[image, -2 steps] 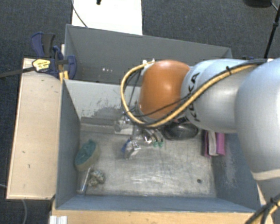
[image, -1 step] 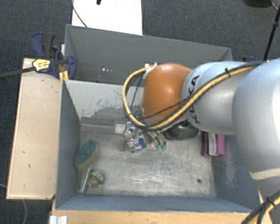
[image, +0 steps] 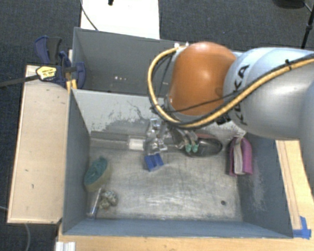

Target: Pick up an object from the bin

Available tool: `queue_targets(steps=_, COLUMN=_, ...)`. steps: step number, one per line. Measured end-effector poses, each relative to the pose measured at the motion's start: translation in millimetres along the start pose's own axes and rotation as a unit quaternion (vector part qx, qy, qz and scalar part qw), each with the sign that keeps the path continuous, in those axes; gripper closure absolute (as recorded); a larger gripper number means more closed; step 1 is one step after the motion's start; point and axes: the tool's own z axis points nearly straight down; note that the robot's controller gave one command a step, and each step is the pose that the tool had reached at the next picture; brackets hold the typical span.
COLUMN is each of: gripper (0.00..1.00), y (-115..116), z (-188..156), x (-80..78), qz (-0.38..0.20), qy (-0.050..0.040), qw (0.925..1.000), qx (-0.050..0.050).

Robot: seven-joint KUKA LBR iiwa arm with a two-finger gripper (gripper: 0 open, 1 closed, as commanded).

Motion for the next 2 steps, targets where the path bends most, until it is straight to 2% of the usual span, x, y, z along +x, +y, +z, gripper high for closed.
queue_targets(steps=1, gripper=0.00, y=-0.1, z=5.2, x=2.2, qz=0.002, qy=0.0047, qw=1.0000, qx=0.000)
queue_targets(steps=2, gripper=0.00, y=-41.1, z=106.3, x=29.8, qz=0.028, qy=0.0034, qw=0.9996, qx=-0.001)
